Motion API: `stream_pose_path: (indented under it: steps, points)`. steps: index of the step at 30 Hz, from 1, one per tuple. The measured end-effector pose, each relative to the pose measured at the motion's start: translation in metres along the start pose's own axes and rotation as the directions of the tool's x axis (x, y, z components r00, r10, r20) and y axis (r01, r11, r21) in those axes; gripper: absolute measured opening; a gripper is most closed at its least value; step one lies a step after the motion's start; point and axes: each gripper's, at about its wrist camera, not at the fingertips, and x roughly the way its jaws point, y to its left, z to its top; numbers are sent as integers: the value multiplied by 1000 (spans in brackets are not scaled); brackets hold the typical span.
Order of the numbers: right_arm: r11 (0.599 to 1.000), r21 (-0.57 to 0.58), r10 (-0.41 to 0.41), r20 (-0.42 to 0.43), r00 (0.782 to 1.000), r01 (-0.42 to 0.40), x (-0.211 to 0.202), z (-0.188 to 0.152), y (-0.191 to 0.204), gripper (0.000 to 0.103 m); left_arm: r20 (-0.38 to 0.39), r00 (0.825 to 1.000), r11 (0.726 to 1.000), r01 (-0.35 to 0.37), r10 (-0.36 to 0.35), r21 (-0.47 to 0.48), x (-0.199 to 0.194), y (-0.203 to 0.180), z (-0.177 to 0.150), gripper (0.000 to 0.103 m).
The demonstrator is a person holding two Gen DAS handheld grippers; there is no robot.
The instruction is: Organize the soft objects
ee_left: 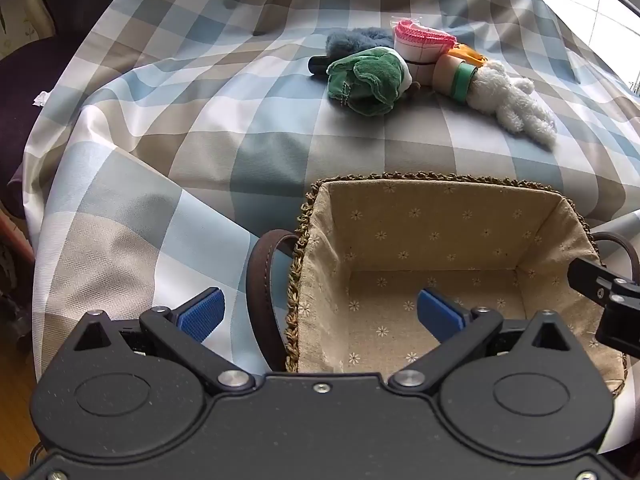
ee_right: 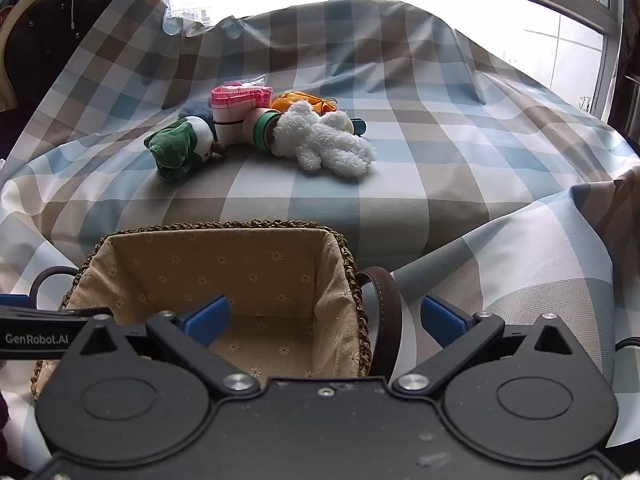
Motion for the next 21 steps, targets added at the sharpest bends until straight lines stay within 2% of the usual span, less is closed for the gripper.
stream_pose_path:
  steps: [9,10,21]
  points:
    - [1000,-5,-3,1,1000,3,0,0,0,102,21,1000,1000,3,-3,-8,-5,1,-2,99]
    - [1000,-4,-3,2,1000,3,0,0,0,102,0,1000,1000,-1,1,0,2,1,-1,99]
    - [1000,-3,-2,3,1000,2,-1,-1,0,102,5,1000,1000,-9,9,1,-2,2,-1,99]
